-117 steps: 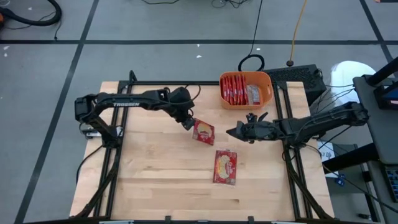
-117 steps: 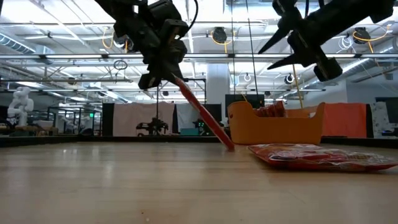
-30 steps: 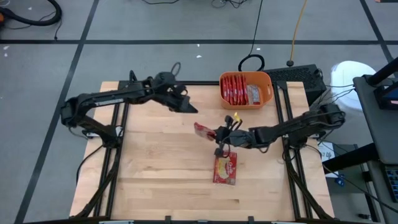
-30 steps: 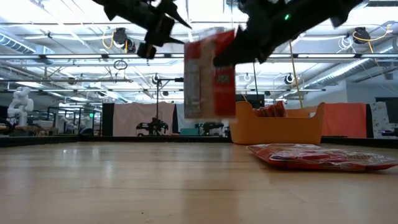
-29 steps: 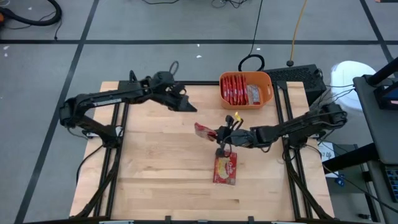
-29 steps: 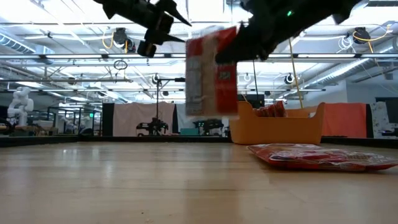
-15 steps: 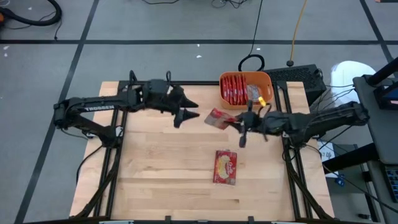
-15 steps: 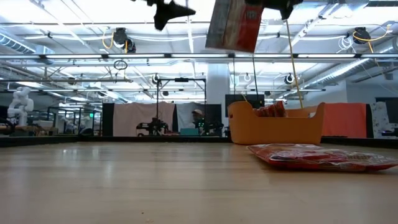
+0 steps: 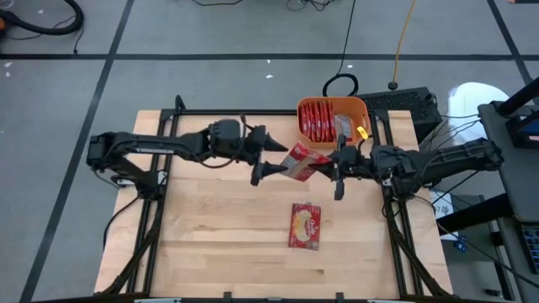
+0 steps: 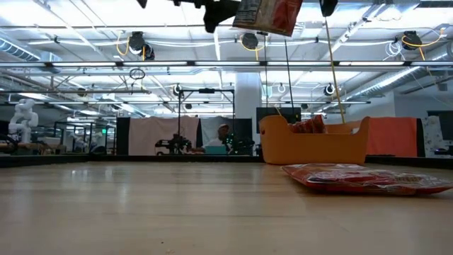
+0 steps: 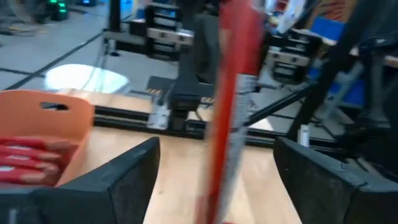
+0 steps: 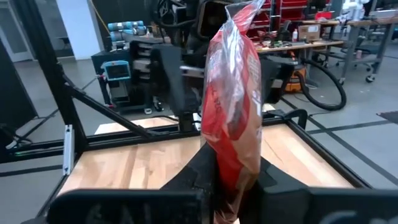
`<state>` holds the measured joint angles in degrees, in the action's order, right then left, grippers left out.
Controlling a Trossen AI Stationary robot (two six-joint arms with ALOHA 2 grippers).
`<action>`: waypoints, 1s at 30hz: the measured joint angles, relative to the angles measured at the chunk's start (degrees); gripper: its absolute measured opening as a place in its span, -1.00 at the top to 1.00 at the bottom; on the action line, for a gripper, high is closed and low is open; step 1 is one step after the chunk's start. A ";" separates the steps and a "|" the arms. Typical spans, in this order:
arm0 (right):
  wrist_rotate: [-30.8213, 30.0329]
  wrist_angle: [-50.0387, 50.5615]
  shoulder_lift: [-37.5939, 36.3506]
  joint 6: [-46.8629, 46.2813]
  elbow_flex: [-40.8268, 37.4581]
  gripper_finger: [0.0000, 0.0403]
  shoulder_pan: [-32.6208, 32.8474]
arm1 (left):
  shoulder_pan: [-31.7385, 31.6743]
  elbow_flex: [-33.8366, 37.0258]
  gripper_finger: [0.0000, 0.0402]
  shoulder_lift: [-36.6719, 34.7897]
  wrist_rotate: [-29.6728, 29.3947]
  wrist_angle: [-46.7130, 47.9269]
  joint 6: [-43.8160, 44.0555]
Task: Sort popcorn bags into baskets
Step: Put the red popcorn bag into the orange bin
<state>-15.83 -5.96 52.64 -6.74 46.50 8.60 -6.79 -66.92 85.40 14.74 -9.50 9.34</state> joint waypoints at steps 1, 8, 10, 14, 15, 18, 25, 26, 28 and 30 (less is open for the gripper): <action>-0.22 0.03 0.00 0.02 0.00 0.90 -0.01 | 0.19 0.00 -0.53 0.40 0.57 -0.60 -0.01; -0.45 0.24 0.02 0.08 0.00 0.90 -0.01 | 0.83 0.00 -0.05 1.66 0.30 -1.14 -3.20; -0.48 0.24 0.04 0.26 0.00 0.90 -0.02 | 0.83 0.00 0.10 1.64 0.24 -1.16 -4.70; -0.54 0.24 0.04 0.34 0.00 0.90 -0.02 | 0.46 0.00 0.41 1.64 -0.18 -1.11 -6.04; -0.56 0.24 0.04 0.34 0.00 0.90 -0.02 | 0.34 0.00 0.48 1.64 -0.23 -1.11 -6.08; -0.74 0.27 0.32 0.36 0.00 0.90 -0.02 | 0.04 0.00 0.68 1.64 -0.23 -1.02 -6.13; -0.88 0.24 0.36 -3.53 0.00 0.83 -0.02 | 0.04 0.00 0.94 1.64 -0.65 -0.97 -8.65; -0.88 0.22 0.27 -5.01 0.00 0.80 -0.02 | 0.04 0.00 0.94 1.64 -0.74 -1.12 -9.07; -0.85 0.15 -0.05 -8.62 0.00 0.71 -0.02 | 0.04 0.00 0.92 1.64 -0.83 -1.57 -9.80; -0.79 0.15 -0.63 -12.93 0.00 0.59 -0.02 | 0.03 0.00 0.87 1.64 -0.98 -2.12 -11.55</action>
<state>-16.63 -5.80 52.02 -19.67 46.50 8.58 -6.75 -66.92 87.05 13.76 -11.61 -2.20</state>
